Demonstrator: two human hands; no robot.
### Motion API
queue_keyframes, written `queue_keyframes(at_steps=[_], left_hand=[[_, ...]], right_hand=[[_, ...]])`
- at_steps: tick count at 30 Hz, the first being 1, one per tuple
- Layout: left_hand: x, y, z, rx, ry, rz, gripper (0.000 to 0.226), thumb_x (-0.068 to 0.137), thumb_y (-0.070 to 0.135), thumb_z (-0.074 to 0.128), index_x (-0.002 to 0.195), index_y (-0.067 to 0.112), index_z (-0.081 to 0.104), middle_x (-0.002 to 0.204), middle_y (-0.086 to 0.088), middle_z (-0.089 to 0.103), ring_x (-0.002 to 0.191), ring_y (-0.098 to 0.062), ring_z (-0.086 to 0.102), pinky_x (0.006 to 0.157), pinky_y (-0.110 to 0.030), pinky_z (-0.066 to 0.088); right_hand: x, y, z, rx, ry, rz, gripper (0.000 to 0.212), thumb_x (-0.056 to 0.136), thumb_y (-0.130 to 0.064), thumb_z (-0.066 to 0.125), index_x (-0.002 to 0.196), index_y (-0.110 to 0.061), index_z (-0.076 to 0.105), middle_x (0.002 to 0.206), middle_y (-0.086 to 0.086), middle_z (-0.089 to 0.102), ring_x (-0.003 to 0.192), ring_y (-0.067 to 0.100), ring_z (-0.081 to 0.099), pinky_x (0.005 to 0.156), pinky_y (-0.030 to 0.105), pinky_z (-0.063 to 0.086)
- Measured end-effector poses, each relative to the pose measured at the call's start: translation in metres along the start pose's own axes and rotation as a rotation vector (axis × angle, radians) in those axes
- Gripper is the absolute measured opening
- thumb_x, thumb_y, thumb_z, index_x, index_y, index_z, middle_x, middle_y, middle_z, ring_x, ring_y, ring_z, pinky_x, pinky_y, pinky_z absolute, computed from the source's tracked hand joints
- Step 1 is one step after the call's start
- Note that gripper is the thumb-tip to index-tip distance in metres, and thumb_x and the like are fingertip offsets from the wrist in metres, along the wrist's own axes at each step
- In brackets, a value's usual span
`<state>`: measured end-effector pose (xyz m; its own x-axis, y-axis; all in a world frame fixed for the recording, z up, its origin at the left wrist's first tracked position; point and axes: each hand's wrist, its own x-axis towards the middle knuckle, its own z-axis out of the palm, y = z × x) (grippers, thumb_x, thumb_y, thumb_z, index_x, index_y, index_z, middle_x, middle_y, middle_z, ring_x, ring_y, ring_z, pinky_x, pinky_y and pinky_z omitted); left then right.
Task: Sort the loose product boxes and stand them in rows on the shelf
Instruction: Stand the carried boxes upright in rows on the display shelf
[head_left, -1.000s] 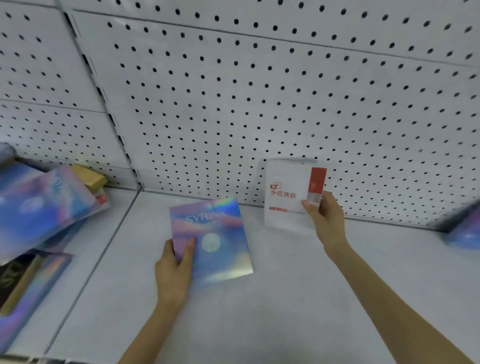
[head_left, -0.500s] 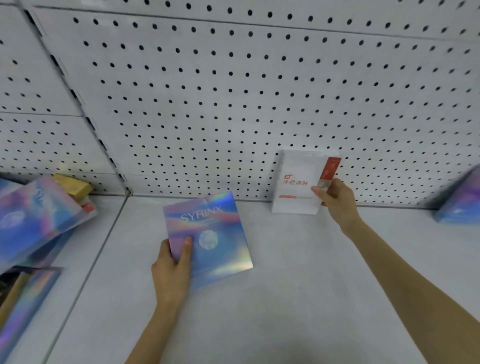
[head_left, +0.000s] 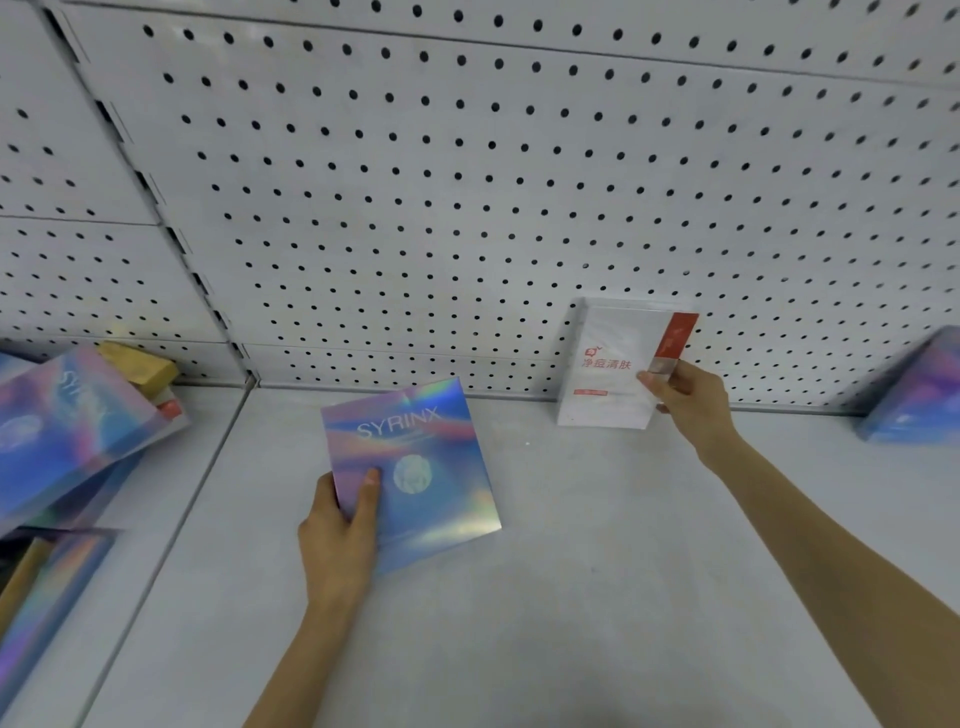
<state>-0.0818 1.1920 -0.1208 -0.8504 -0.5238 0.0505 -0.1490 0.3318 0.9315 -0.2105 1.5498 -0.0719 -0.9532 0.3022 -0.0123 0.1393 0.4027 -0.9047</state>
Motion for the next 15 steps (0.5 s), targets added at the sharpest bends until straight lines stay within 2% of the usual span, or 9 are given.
queue_keyframes(at_steps=[4, 6, 9, 11, 13, 15], left_hand=[[-0.003, 0.004, -0.002, -0.034, 0.0, -0.019, 0.065, 0.064, 0.071, 0.042, 0.097, 0.017, 0.057, 0.082, 0.006, 0.06, 0.072, -0.007, 0.055, 0.06, -0.016, 0.039], [-0.004, 0.006, -0.002, -0.06, 0.008, -0.032, 0.065, 0.061, 0.069, 0.044, 0.093, 0.014, 0.058, 0.079, 0.006, 0.06, 0.071, -0.012, 0.056, 0.06, -0.022, 0.042], [-0.005, 0.015, 0.003, -0.111, -0.008, -0.029, 0.057, 0.06, 0.064, 0.05, 0.084, 0.013, 0.058, 0.071, 0.001, 0.059, 0.064, -0.019, 0.051, 0.059, -0.034, 0.042], [-0.012, 0.029, 0.015, -0.152, -0.056, -0.027, 0.05, 0.058, 0.062, 0.054, 0.077, 0.015, 0.056, 0.065, 0.001, 0.055, 0.059, -0.017, 0.048, 0.057, -0.033, 0.04], [-0.023, 0.047, 0.038, -0.194, -0.149, 0.005, 0.051, 0.057, 0.062, 0.056, 0.076, 0.015, 0.056, 0.062, 0.003, 0.056, 0.054, -0.007, 0.047, 0.052, -0.026, 0.04], [-0.041, 0.07, 0.069, -0.227, -0.26, 0.046, 0.048, 0.059, 0.059, 0.059, 0.078, 0.015, 0.056, 0.065, 0.003, 0.058, 0.052, -0.002, 0.047, 0.051, -0.023, 0.04]], right_hand=[[-0.003, 0.005, 0.005, -0.099, 0.033, 0.018, 0.021, 0.089, -0.037, 0.065, 0.094, -0.016, 0.064, 0.092, 0.002, 0.069, 0.083, 0.02, 0.062, 0.083, 0.041, 0.054], [-0.006, 0.01, 0.008, -0.082, 0.035, 0.056, 0.029, 0.089, -0.042, 0.064, 0.101, -0.015, 0.062, 0.1, 0.004, 0.069, 0.088, 0.021, 0.062, 0.087, 0.043, 0.054], [-0.018, 0.014, 0.006, 0.051, 0.03, 0.162, 0.043, 0.089, -0.043, 0.062, 0.119, -0.013, 0.056, 0.112, 0.006, 0.064, 0.098, 0.021, 0.062, 0.09, 0.043, 0.053], [-0.035, 0.011, 0.0, 0.217, 0.03, 0.219, 0.037, 0.092, -0.039, 0.059, 0.118, -0.013, 0.055, 0.116, 0.01, 0.061, 0.097, 0.023, 0.064, 0.085, 0.038, 0.055], [-0.06, 0.007, -0.013, 0.406, -0.092, 0.26, 0.032, 0.096, -0.036, 0.053, 0.115, -0.011, 0.057, 0.114, 0.014, 0.063, 0.094, 0.024, 0.066, 0.08, 0.035, 0.054], [-0.086, 0.008, -0.032, 0.476, -0.338, 0.266, 0.036, 0.095, -0.04, 0.052, 0.117, -0.011, 0.059, 0.109, 0.013, 0.066, 0.093, 0.027, 0.068, 0.082, 0.035, 0.054]])
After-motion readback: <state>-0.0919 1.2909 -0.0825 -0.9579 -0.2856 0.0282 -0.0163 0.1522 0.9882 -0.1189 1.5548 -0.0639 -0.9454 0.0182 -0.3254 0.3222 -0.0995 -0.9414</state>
